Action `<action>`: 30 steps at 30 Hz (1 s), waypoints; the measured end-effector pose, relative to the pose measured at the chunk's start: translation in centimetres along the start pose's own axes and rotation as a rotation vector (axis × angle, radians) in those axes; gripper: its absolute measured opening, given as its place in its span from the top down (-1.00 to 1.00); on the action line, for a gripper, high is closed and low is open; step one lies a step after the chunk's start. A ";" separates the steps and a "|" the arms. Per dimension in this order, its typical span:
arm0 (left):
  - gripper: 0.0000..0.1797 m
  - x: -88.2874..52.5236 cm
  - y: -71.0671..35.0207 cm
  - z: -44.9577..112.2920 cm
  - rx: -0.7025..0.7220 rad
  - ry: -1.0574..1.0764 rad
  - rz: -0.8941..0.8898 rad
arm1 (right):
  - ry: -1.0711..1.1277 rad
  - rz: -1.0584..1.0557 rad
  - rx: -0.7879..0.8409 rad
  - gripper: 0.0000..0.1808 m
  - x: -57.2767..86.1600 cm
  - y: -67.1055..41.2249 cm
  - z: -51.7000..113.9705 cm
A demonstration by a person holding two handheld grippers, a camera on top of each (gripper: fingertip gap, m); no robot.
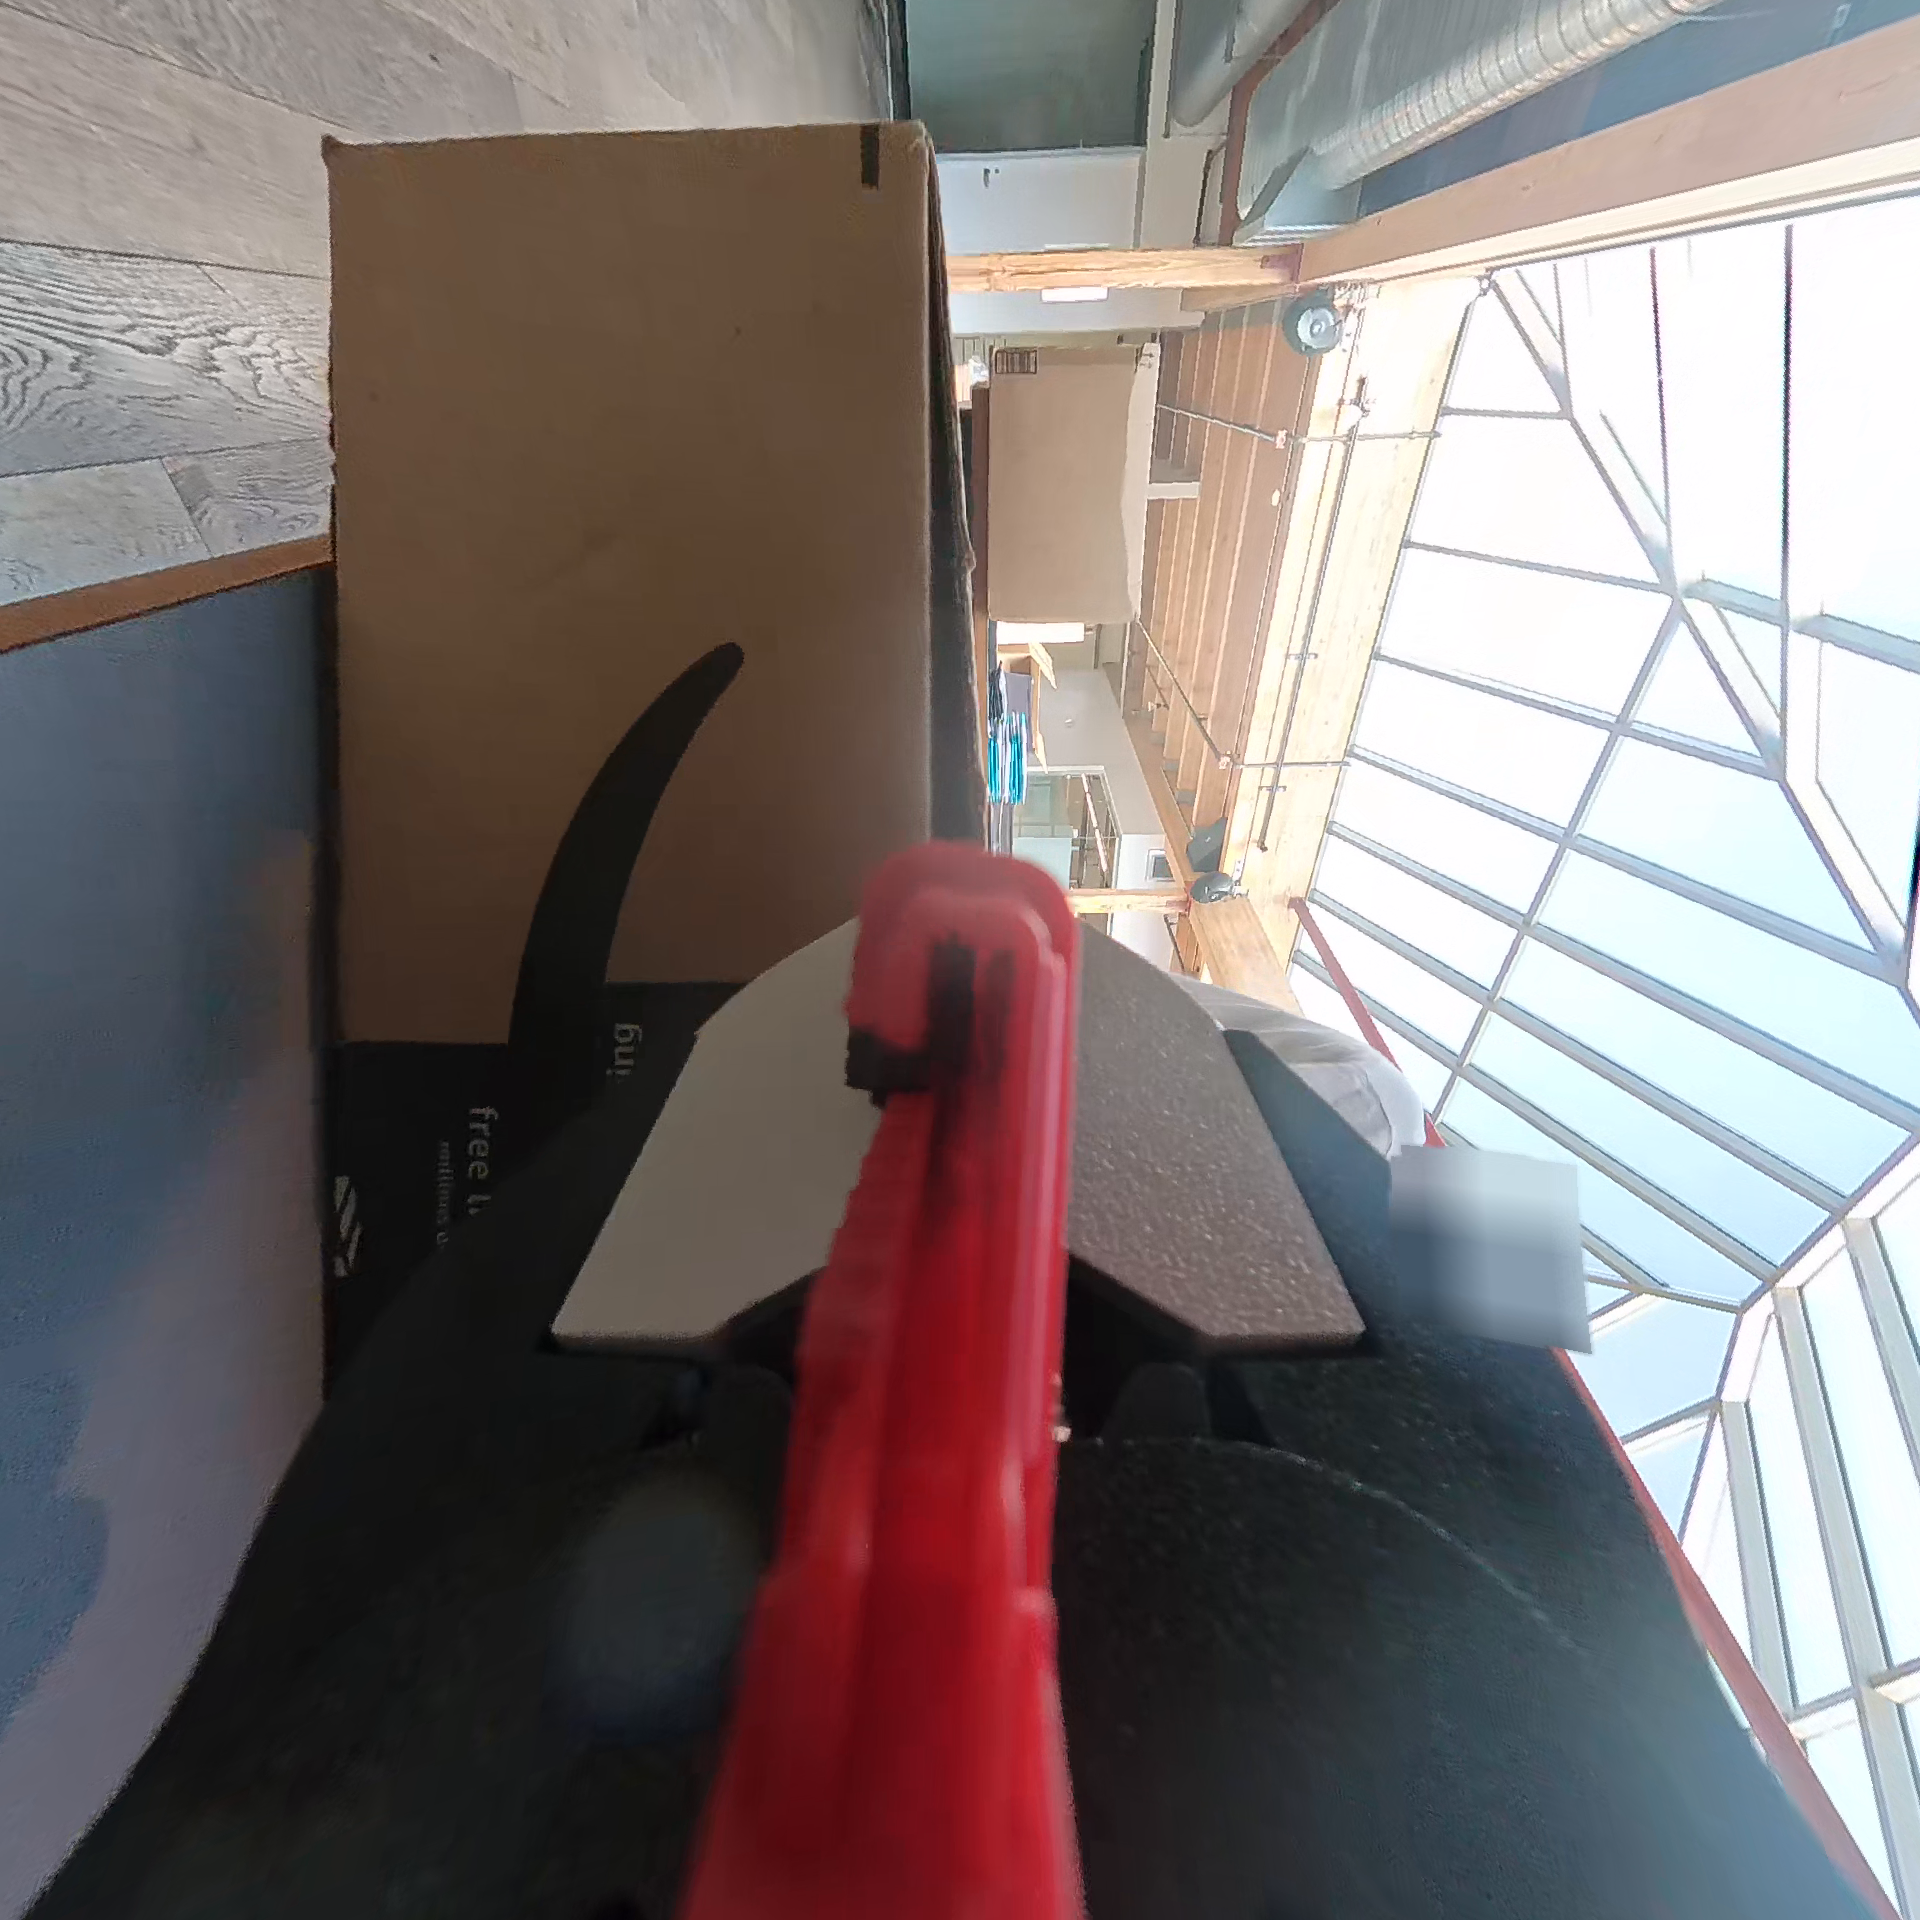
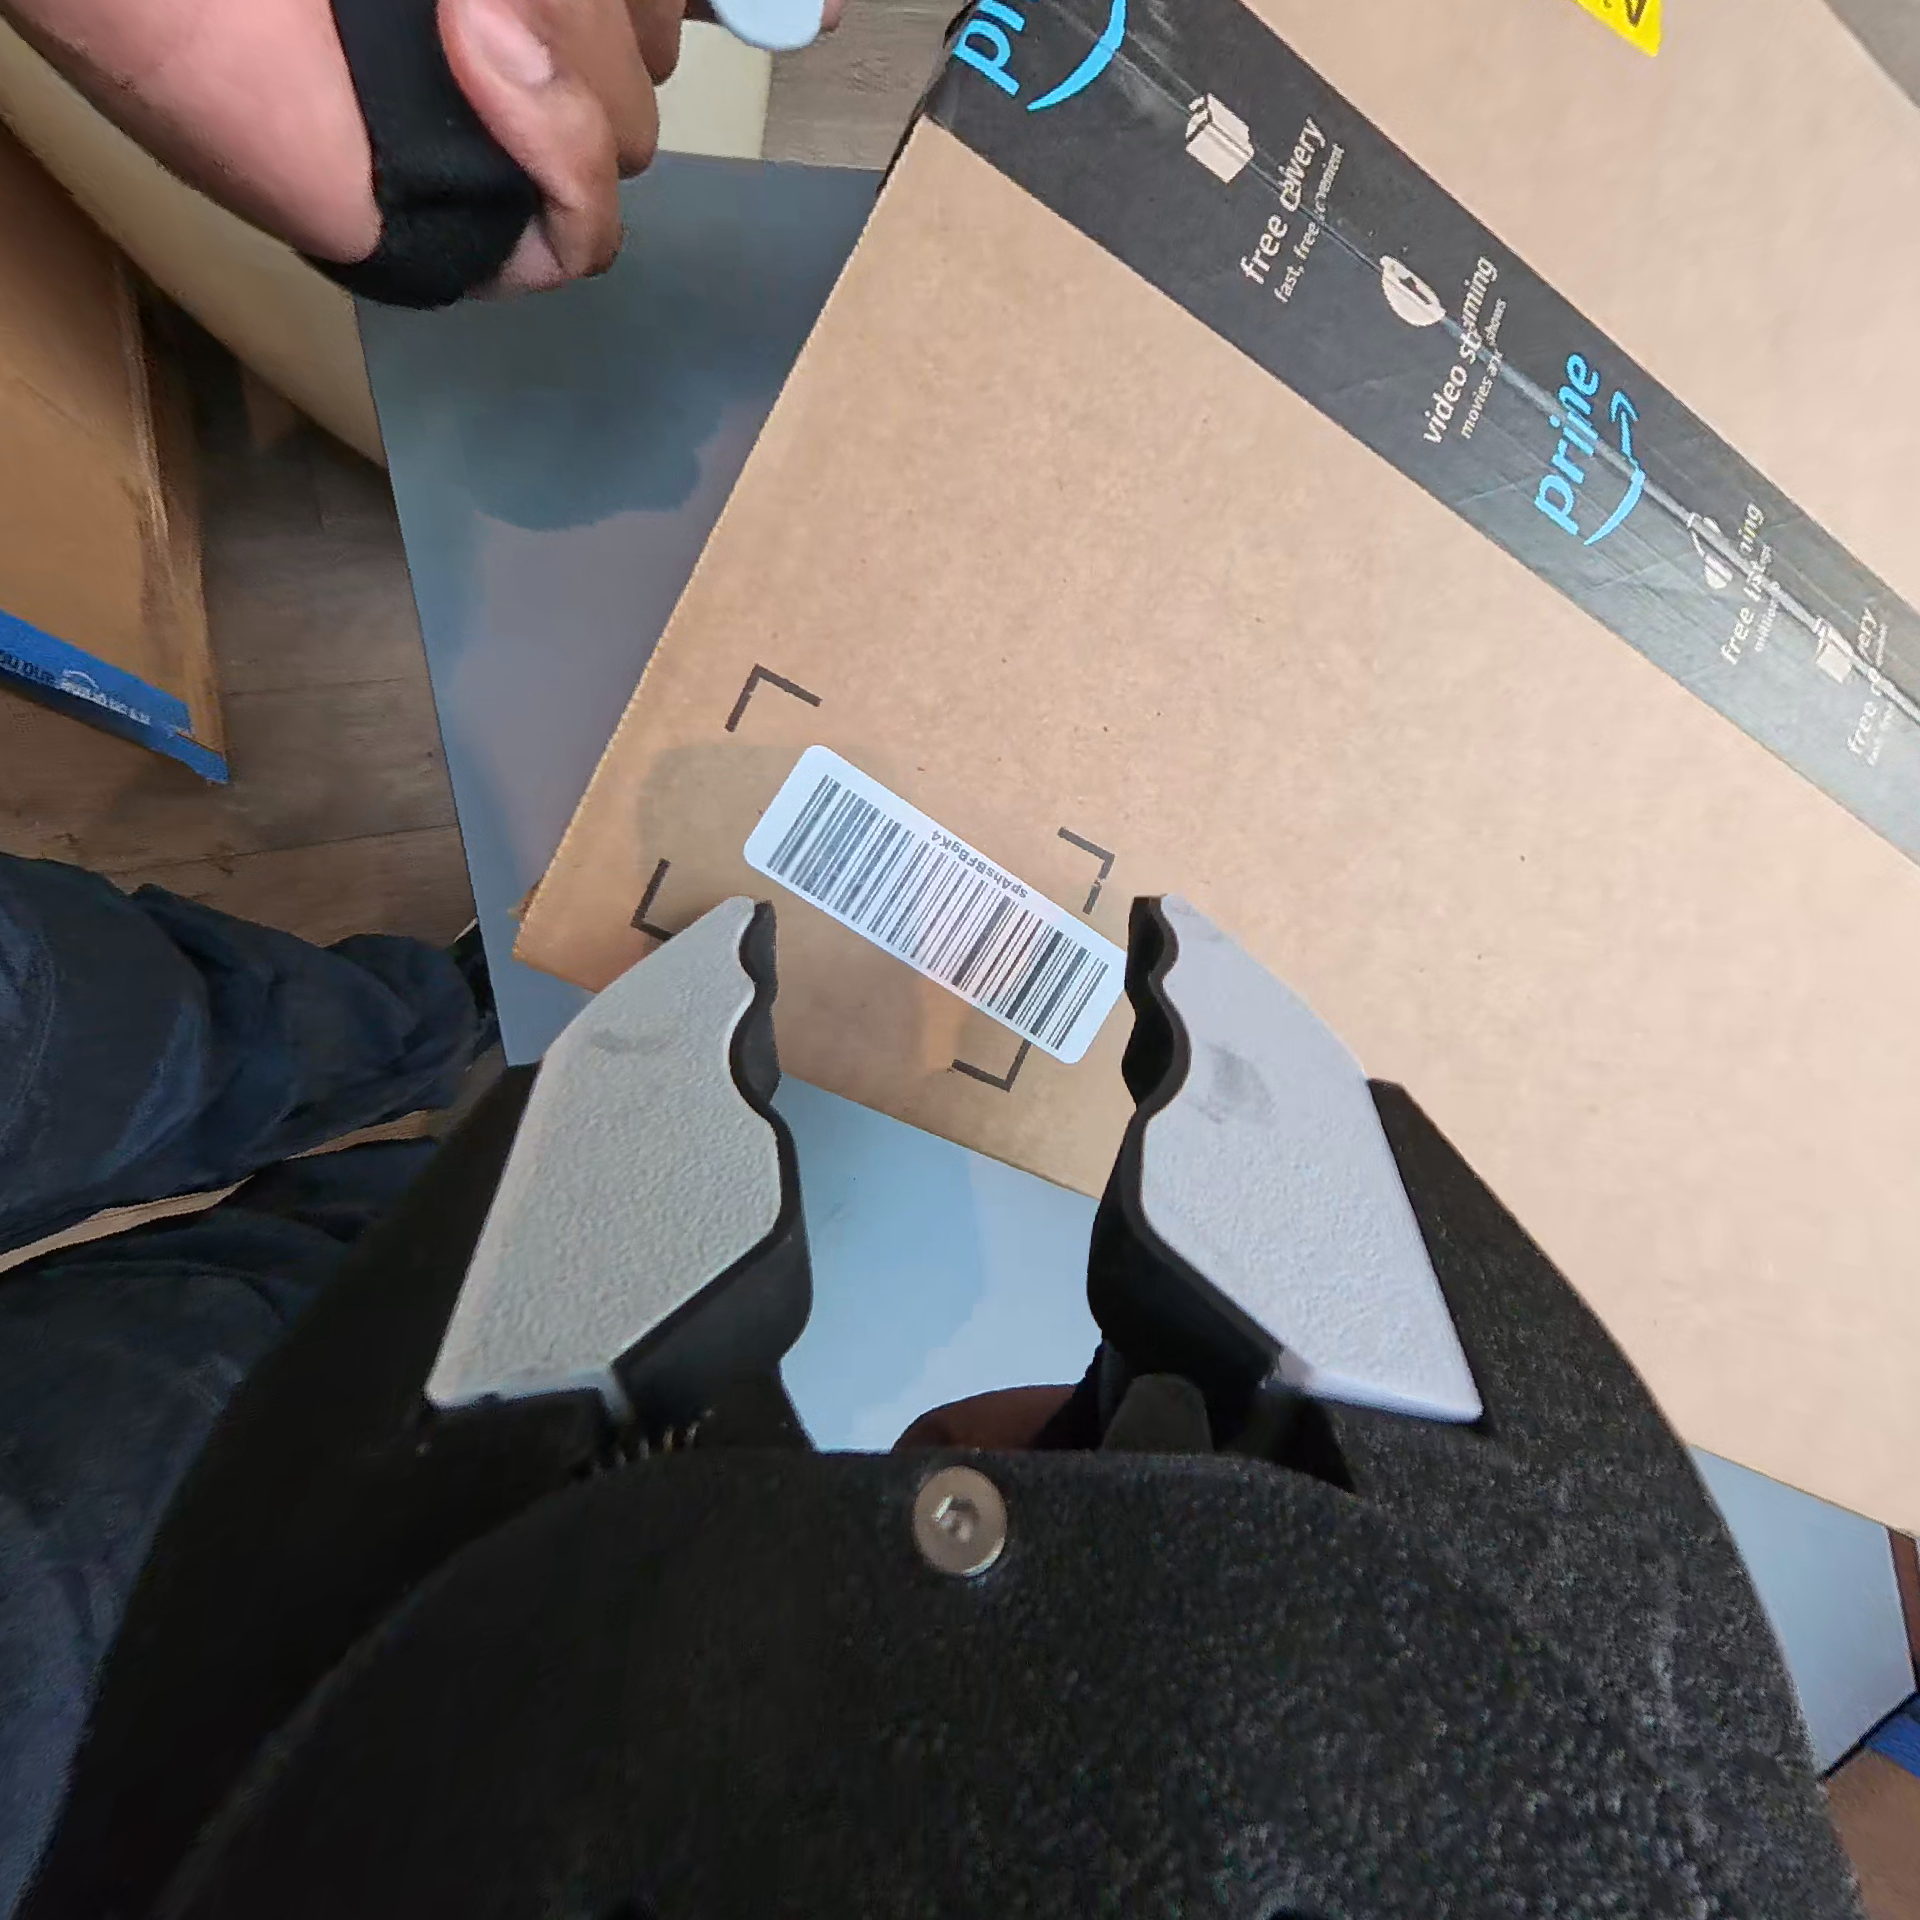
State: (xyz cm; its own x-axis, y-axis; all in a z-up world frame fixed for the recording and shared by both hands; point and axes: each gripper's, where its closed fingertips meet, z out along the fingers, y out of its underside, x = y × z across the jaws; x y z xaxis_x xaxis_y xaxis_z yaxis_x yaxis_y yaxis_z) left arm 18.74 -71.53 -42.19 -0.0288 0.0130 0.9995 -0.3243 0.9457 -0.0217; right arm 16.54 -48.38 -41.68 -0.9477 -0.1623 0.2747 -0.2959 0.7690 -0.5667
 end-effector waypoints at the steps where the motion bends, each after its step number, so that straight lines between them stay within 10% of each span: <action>1: 0.89 -0.1 0.0 -0.2 0.017 0.000 -0.011 | 0.002 0.005 0.001 0.28 0.0 0.1 0.0; 30: 0.88 0.0 1.2 -2.4 0.151 -0.055 -0.051 | -0.093 0.058 0.070 0.47 -1.3 1.0 -0.4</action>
State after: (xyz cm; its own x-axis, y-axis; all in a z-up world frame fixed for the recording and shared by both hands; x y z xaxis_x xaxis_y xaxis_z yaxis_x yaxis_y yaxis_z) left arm 20.62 -69.59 -42.19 -0.0587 -0.0558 0.9967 -0.4647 0.8852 0.0222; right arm 17.51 -47.17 -42.25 -0.9694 -0.1781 0.1690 -0.2452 0.7341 -0.6332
